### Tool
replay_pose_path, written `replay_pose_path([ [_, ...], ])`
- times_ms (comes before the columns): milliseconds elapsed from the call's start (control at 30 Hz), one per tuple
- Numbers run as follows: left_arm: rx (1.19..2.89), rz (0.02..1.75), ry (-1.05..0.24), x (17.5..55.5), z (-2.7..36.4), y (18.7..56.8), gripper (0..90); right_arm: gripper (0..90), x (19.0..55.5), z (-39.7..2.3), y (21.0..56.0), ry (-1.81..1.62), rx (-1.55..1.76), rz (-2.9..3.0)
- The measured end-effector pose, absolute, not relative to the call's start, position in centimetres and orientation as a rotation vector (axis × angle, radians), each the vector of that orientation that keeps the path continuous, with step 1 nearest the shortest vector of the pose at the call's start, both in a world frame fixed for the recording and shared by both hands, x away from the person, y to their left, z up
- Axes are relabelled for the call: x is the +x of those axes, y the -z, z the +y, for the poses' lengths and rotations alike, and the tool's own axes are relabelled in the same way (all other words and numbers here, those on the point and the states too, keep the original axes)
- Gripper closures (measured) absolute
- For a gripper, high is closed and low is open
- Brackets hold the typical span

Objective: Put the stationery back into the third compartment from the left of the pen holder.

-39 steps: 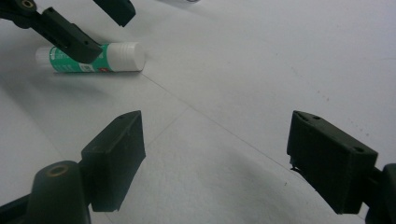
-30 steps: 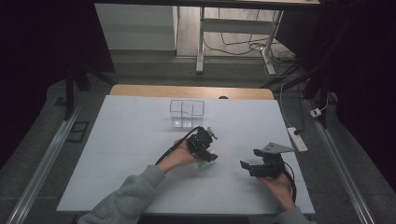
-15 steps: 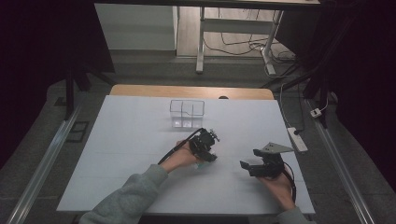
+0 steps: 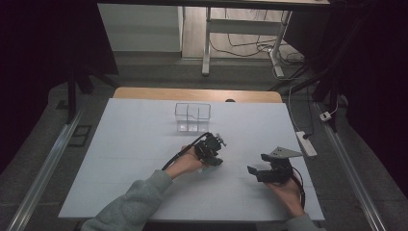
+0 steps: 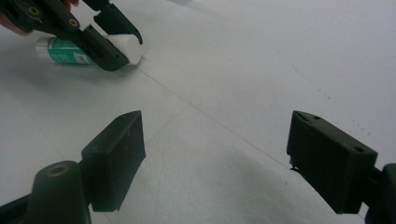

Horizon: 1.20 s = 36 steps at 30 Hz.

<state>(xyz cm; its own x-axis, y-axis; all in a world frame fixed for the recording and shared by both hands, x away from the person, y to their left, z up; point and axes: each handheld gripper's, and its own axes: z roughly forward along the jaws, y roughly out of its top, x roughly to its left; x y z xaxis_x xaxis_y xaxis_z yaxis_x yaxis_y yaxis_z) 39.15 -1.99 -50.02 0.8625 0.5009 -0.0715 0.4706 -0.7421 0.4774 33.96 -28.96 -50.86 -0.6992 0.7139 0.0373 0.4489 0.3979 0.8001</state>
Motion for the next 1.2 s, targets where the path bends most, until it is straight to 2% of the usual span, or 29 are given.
replay_pose_path([
  [1200,2.269,0.781,-0.178,38.6,4.9,45.8,64.5,18.7,33.8,-28.8,50.8,-1.198,0.993,2.352],
])
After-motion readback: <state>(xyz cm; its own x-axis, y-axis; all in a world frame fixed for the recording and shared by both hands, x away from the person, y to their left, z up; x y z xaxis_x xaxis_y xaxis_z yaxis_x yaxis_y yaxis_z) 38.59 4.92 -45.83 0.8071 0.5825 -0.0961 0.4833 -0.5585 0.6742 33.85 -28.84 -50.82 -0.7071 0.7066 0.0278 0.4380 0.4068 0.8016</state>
